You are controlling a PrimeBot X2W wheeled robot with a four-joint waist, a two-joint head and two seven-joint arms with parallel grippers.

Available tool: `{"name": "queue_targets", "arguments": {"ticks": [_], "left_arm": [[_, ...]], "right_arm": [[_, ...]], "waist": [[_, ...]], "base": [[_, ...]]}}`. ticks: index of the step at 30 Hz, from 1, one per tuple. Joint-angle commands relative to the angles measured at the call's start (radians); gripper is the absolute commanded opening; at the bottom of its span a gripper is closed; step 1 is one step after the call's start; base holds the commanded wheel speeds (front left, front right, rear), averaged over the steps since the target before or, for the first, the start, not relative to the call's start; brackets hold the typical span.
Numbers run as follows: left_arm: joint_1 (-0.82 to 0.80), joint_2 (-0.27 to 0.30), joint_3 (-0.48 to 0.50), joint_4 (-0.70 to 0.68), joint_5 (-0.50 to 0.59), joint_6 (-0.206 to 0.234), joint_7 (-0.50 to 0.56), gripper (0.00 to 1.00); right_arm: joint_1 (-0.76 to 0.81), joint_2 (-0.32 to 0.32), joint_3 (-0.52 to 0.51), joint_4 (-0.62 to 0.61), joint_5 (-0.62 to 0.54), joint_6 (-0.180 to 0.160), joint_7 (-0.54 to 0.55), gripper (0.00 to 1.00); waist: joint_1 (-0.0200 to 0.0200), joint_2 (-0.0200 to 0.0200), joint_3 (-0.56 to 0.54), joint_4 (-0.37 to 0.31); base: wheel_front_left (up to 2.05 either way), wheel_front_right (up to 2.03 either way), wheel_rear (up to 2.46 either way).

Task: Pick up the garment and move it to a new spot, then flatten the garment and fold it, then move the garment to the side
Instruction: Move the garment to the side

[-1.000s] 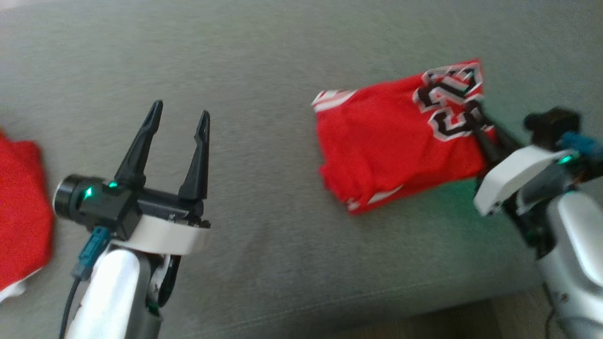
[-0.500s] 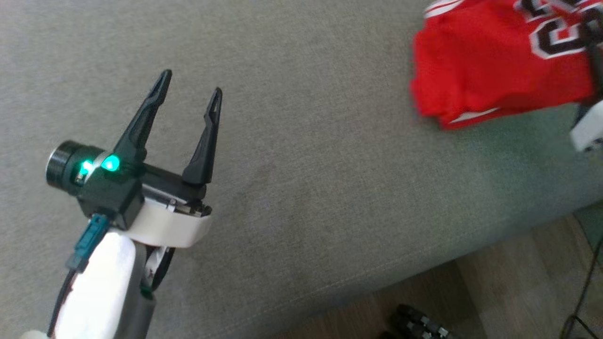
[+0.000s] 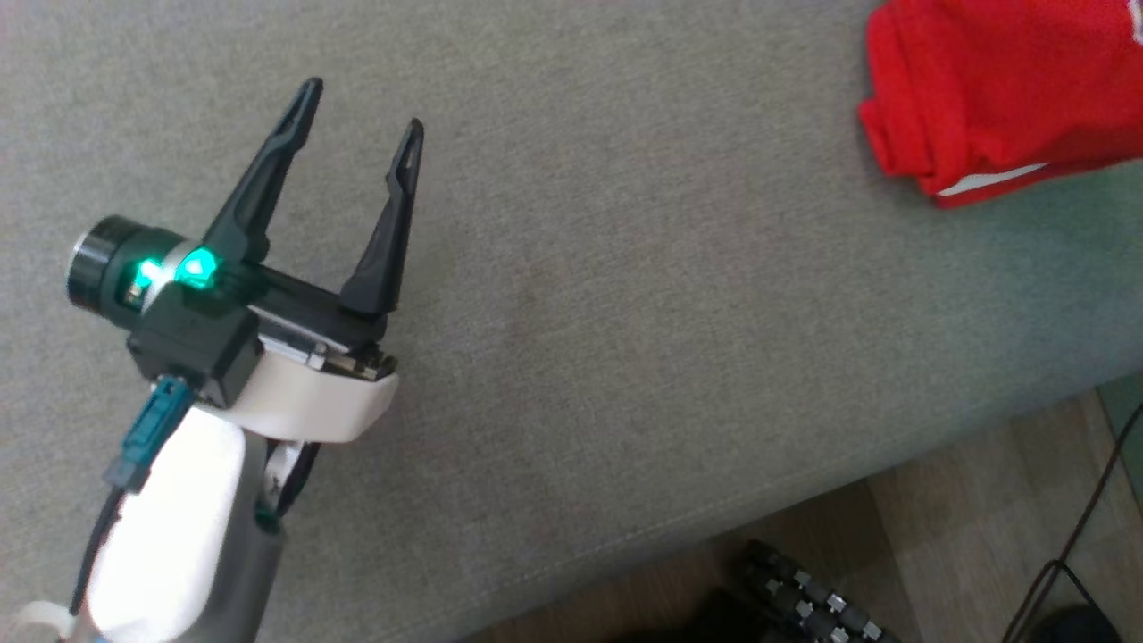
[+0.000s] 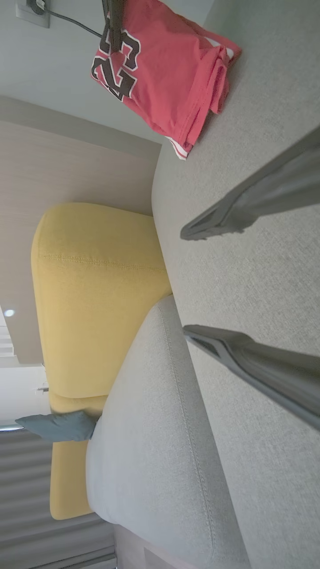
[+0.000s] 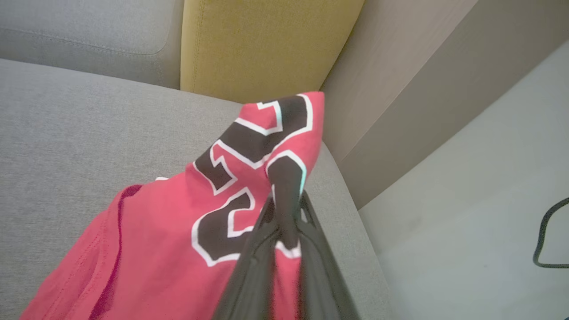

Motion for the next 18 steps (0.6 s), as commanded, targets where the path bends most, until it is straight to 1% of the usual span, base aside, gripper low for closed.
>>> {"name": "queue_targets", "arguments": {"ticks": [1,4,5,6,7,9,10,11,12,16,18], "left_arm": [[-0.028,0.023,0.036,-0.036,0.001,-0.003,0.003,1.0],[-0.037,0.027,0.036,-0.035,-0.002,-0.004,0.003,1.0],[-0.04,0.027,0.035,-0.035,-0.003,-0.004,0.003,1.0],[-0.043,0.027,0.034,-0.034,-0.004,-0.005,0.002,1.0],[-0.046,0.027,0.033,-0.033,-0.004,-0.005,0.001,1.0],[-0.053,0.027,0.032,-0.029,-0.007,-0.007,0.0,1.0],[-0.057,0.026,0.031,-0.026,-0.01,-0.007,-0.001,1.0],[-0.061,0.024,0.031,-0.023,-0.013,-0.008,-0.003,1.0],[-0.065,0.023,0.032,-0.02,-0.015,-0.007,-0.004,1.0],[-0.067,0.015,0.037,-0.005,-0.026,-0.002,-0.011,1.0],[-0.061,0.013,0.04,0.006,-0.029,0.002,-0.013,1.0]], "right_arm": [[-0.026,-0.018,-0.009,-0.027,-0.02,-0.001,-0.016,0.0],[-0.054,-0.008,-0.015,0.007,-0.074,-0.001,-0.038,0.0],[-0.065,-0.002,-0.014,0.018,-0.089,-0.001,-0.052,0.06],[-0.074,0.004,-0.018,0.033,-0.108,-0.001,-0.057,0.22],[-0.081,0.01,-0.022,0.047,-0.126,-0.001,-0.062,0.36],[-0.097,0.018,-0.036,0.076,-0.158,-0.001,-0.083,0.4],[-0.101,0.021,-0.049,0.095,-0.175,-0.001,-0.086,0.51],[-0.103,0.023,-0.062,0.109,-0.193,-0.001,-0.092,0.94],[-0.105,0.029,-0.08,0.124,-0.212,-0.001,-0.097,1.0],[-0.096,0.061,-0.148,0.159,-0.259,-0.001,-0.13,1.0],[-0.084,0.075,-0.169,0.166,-0.264,-0.001,-0.161,1.0]], "waist": [[-0.0001,0.0,0.02,0.007],[-0.0001,0.0,0.043,0.01],[-0.0001,0.0,0.05,0.011],[-0.0001,0.0,0.055,0.012],[-0.0001,0.0,0.059,0.014],[-0.0001,0.0,0.067,0.02],[-0.0001,0.0,0.069,0.024],[-0.0001,0.0,0.071,0.029],[-0.0001,0.0,0.072,0.033],[-0.0001,0.0,0.063,0.052],[-0.0001,0.0,0.05,0.061]], "base": [[0.0,0.0,0.0],[0.0,0.0,0.0],[0.0,0.0,0.0],[0.0,0.0,0.0],[0.0,0.0,0.0],[0.0,0.0,0.0],[0.0,0.0,0.0],[0.0,0.0,0.0],[0.0,0.0,0.0],[0.0,0.0,0.0],[0.0,0.0,0.0]]}}
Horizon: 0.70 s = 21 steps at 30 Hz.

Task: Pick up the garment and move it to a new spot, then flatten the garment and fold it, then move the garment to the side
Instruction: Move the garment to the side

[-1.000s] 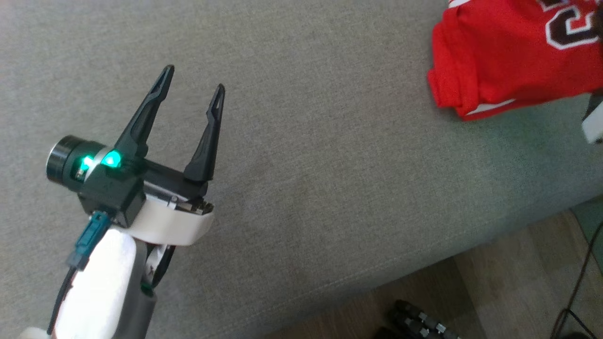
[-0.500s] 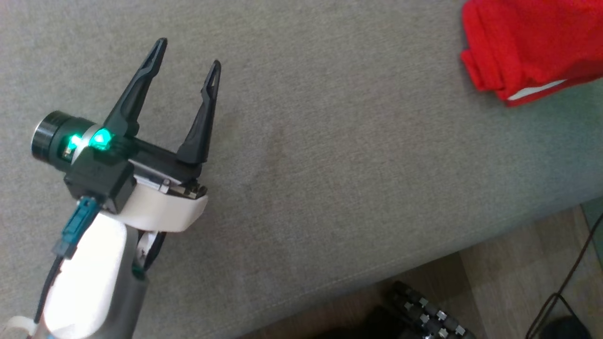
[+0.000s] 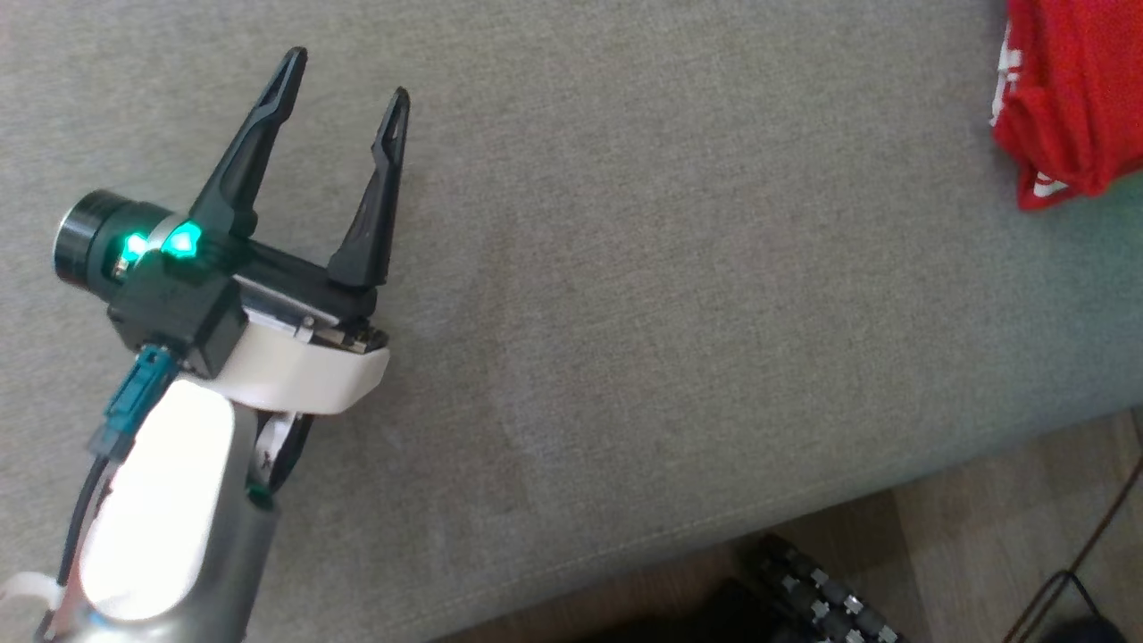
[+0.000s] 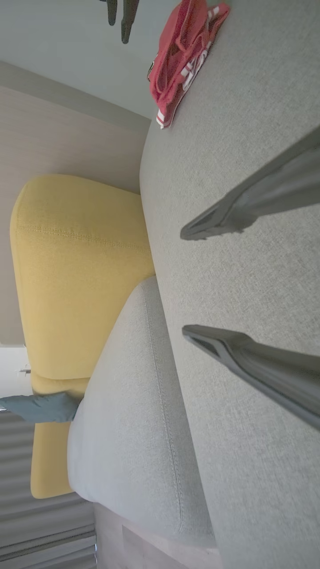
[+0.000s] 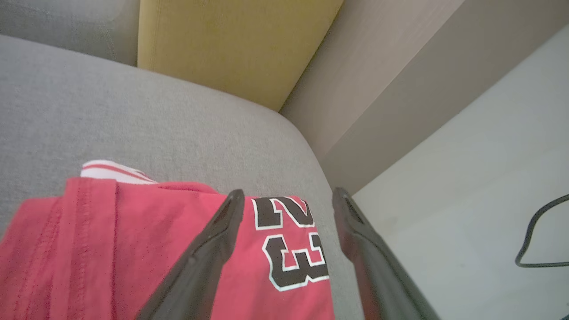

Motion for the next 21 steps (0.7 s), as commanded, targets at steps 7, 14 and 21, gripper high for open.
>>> {"name": "queue_targets", "arguments": {"ticks": [7,14,21], "left_arm": [[0.041,-0.003,0.057,0.016,-0.023,0.026,-0.012,1.0],[0.104,-0.025,0.083,0.03,-0.04,0.049,-0.013,1.0],[0.172,-0.057,0.118,0.051,-0.055,0.07,-0.013,1.0]], "right_arm": [[0.112,0.072,0.006,-0.086,0.062,-0.001,-0.185,1.0],[0.24,0.191,0.093,-0.183,0.105,-0.001,-0.275,1.0],[0.361,0.285,0.188,-0.244,0.15,-0.001,-0.314,1.0]], "waist": [[-0.0001,0.0,-0.094,0.045],[-0.0001,0.0,-0.182,0.088],[-0.0001,0.0,-0.273,0.153]], "base": [[0.0,0.0,0.0],[0.0,0.0,0.0],[0.0,0.0,0.0]]}}
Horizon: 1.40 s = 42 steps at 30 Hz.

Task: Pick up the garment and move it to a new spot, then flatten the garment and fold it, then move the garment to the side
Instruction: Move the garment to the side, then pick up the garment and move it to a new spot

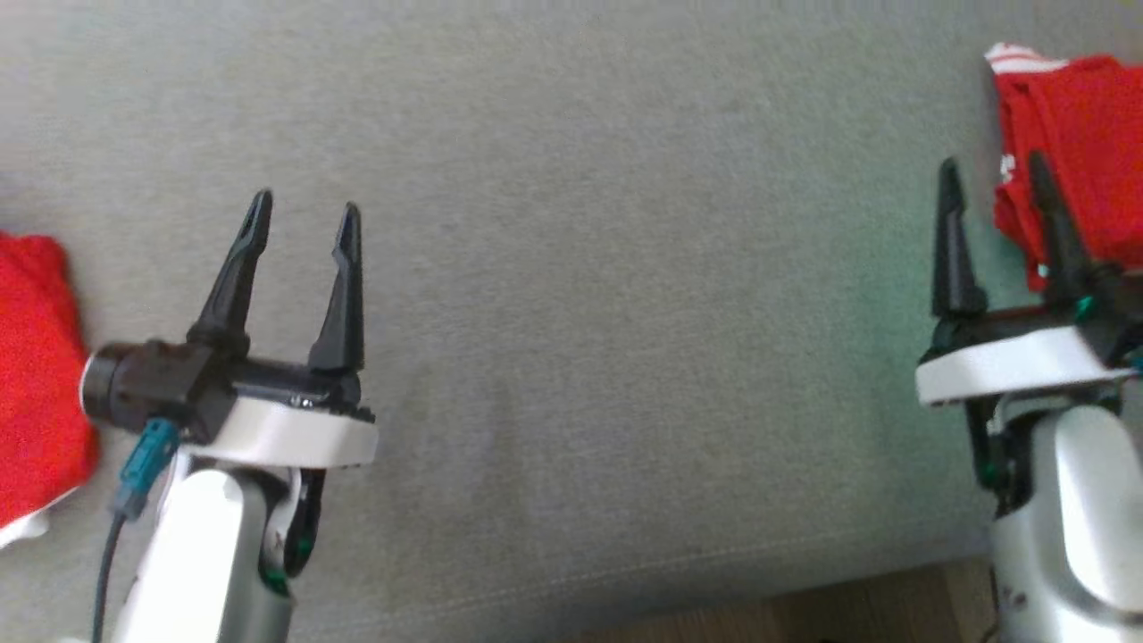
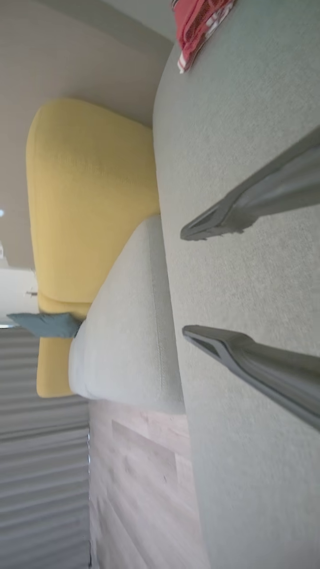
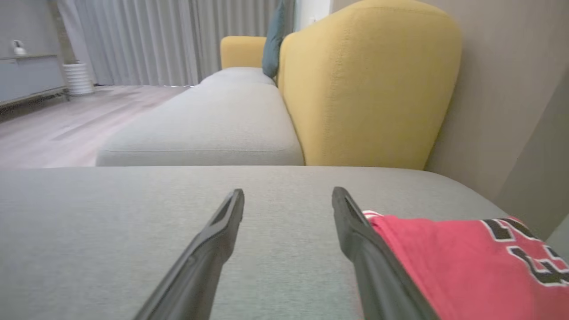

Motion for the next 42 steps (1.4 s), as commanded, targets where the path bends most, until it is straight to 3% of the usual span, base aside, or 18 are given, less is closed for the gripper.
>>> {"name": "queue_targets", "arguments": {"ticks": [1,6,13,30,42], "left_arm": [[0.005,0.0,0.045,-0.029,-0.008,0.006,-0.005,1.0],[0.056,-0.024,0.07,-0.007,-0.023,0.013,-0.005,1.0],[0.111,-0.03,0.093,0.014,-0.029,-0.011,-0.005,1.0],[0.24,-0.018,0.115,0.054,-0.004,0.009,-0.005,1.0],[0.245,-0.017,0.106,0.064,-0.006,0.015,-0.005,1.0]], "right_arm": [[0.013,0.002,0.033,-0.041,0.002,-0.001,-0.009,1.0],[0.084,0.016,0.051,-0.055,0.025,-0.001,-0.004,1.0],[0.198,0.023,0.055,-0.094,0.061,-0.001,0.015,1.0],[0.355,0.023,0.071,-0.171,0.103,-0.001,0.081,1.0],[0.374,0.023,0.072,-0.189,0.119,-0.001,0.093,1.0]], "waist": [[0.0001,0.0,-0.047,0.046],[0.0001,0.0,-0.11,0.103],[0.0001,0.0,-0.198,0.142],[0.0001,0.0,-0.322,0.126],[0.0001,0.0,-0.338,0.123]], "base": [[0.0,0.0,0.0],[0.0,0.0,0.0],[0.0,0.0,0.0],[0.0,0.0,0.0],[0.0,0.0,0.0]]}}
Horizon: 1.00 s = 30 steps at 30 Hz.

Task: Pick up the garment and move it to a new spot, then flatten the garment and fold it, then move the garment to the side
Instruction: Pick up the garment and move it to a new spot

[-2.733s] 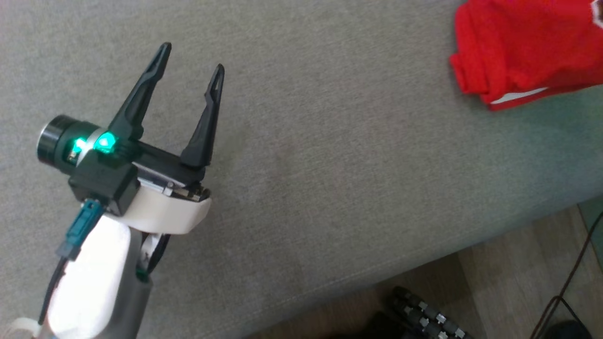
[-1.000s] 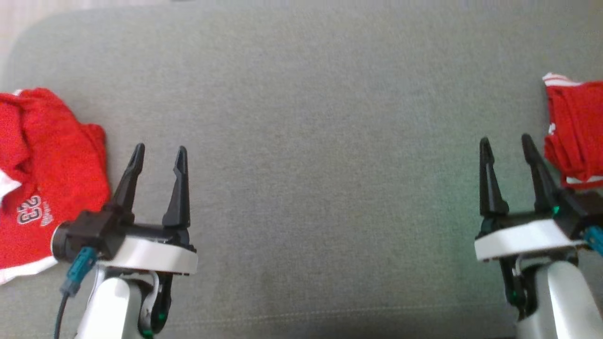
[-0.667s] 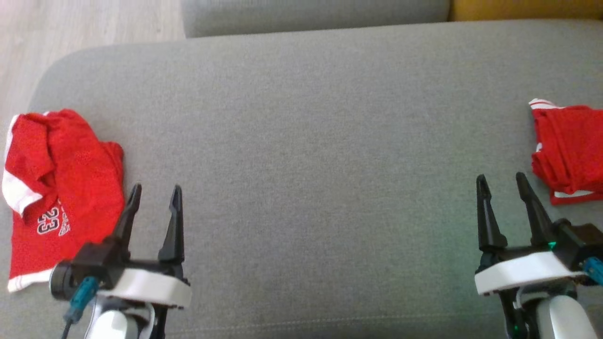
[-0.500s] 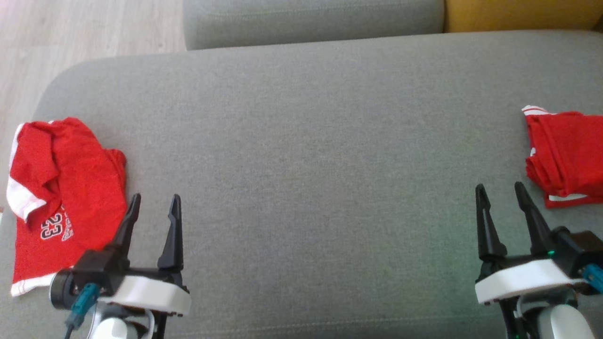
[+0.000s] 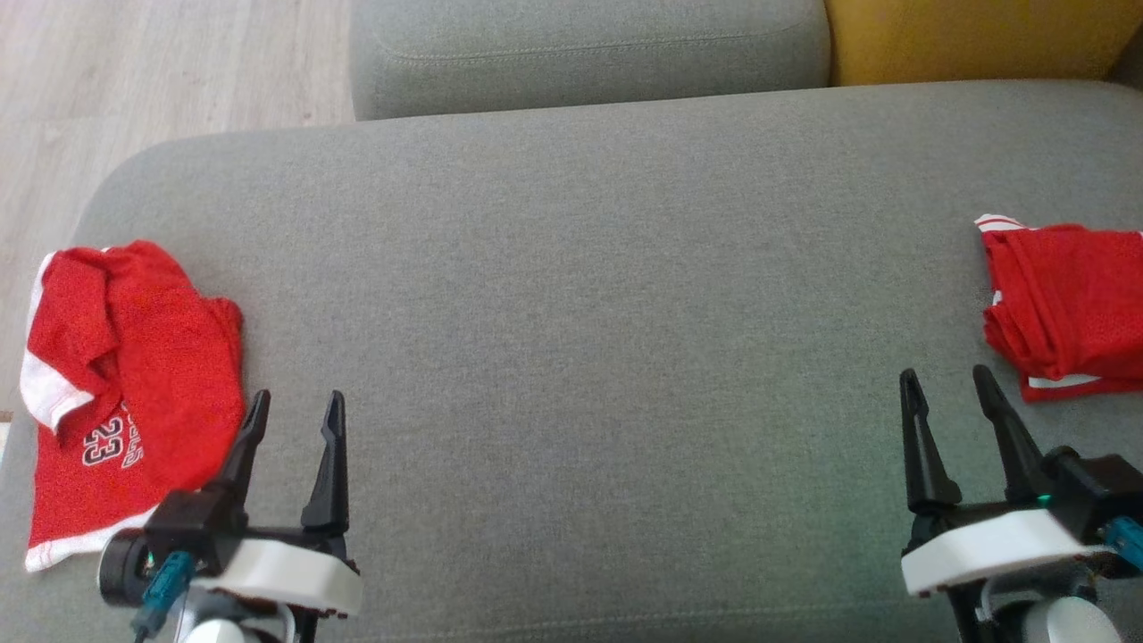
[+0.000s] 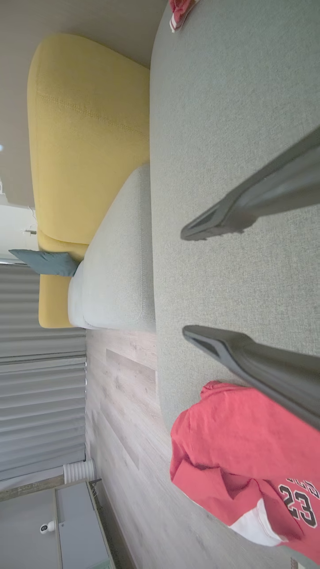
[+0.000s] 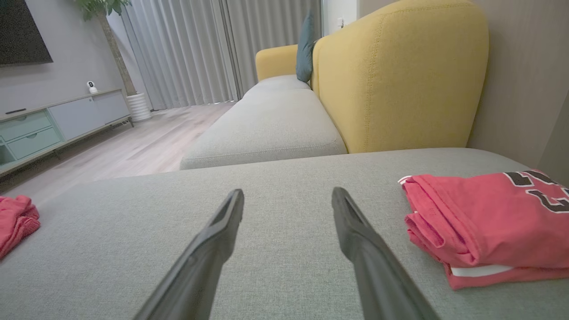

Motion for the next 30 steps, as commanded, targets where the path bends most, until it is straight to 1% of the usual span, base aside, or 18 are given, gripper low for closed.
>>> {"name": "queue_targets", "arguments": {"ticks": [1,15,19,24,30], "left_arm": [[-0.038,0.017,0.031,-0.029,0.001,0.007,-0.005,1.0],[-0.051,0.024,0.034,-0.028,-0.003,0.02,-0.005,1.0],[-0.057,0.024,0.038,-0.038,-0.008,0.025,-0.005,1.0],[-0.079,0.018,0.049,-0.036,-0.017,0.035,-0.005,1.0],[-0.12,0.008,0.054,-0.029,-0.014,0.04,-0.005,1.0]], "right_arm": [[-0.025,-0.005,0.027,-0.039,0.009,-0.001,0.002,1.0],[-0.041,-0.005,0.032,-0.032,0.016,-0.001,-0.002,1.0],[-0.046,-0.005,0.028,-0.036,0.011,-0.001,-0.002,1.0],[-0.053,-0.005,0.024,-0.048,0.006,-0.001,0.001,1.0],[-0.068,-0.005,0.036,-0.066,0.006,-0.001,0.008,1.0]], "waist": [[0.0001,0.0,0.001,-0.001],[0.0001,0.0,0.007,0.003],[0.0001,0.0,0.018,0.019],[0.0001,0.0,0.03,0.07],[0.0001,0.0,0.044,0.178]], "base": [[0.0,0.0,0.0],[0.0,0.0,0.0],[0.0,0.0,0.0],[0.0,0.0,0.0],[0.0,0.0,0.0]]}}
